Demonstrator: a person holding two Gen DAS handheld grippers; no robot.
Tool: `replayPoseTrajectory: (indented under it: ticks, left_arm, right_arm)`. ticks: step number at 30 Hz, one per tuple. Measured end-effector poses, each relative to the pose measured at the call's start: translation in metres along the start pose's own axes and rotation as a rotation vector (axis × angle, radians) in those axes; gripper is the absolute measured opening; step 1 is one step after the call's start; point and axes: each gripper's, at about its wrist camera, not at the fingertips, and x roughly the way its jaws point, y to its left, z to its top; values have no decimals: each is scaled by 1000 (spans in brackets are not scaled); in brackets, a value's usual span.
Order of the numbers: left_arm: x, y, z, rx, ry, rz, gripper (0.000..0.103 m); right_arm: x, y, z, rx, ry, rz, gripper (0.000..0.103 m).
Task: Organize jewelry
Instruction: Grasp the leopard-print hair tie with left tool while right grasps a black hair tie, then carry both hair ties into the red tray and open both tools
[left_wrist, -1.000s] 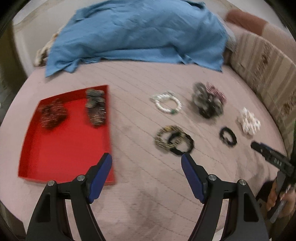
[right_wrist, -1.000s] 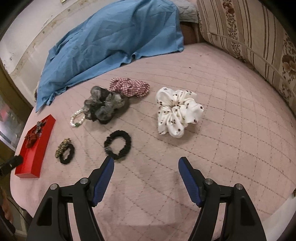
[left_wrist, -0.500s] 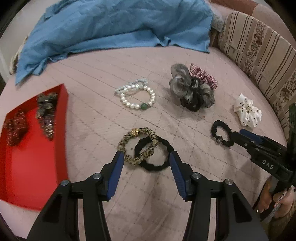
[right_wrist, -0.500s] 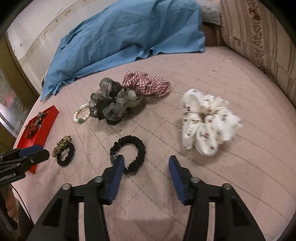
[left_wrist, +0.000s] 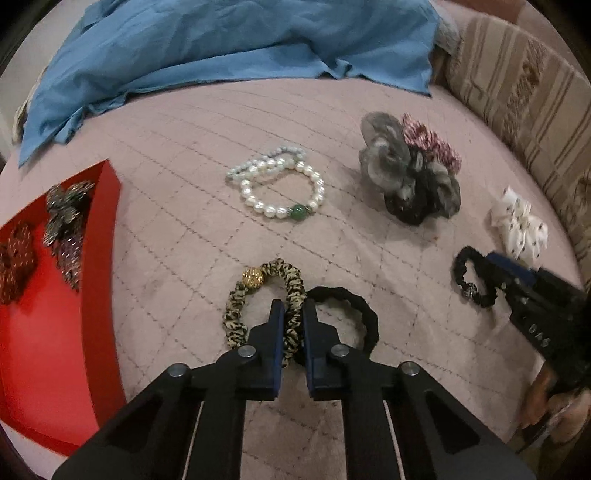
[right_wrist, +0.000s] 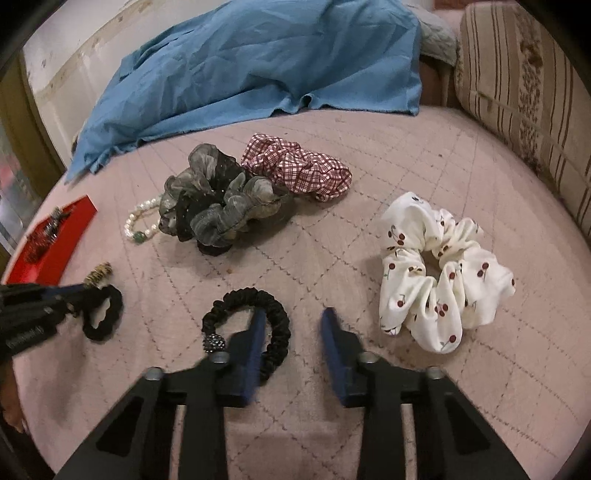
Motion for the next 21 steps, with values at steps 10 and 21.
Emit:
replayPoseTrajectory:
  ticks: [10, 21]
  left_arm:
    - [-59, 13, -16, -93, -83, -45, 9]
    - [-99, 22, -38, -121, -127, -98, 9]
  right_arm:
    - [-12, -4, -5, 53, -26, 40, 8]
    - [-34, 10, -27, 72, -38, 32, 8]
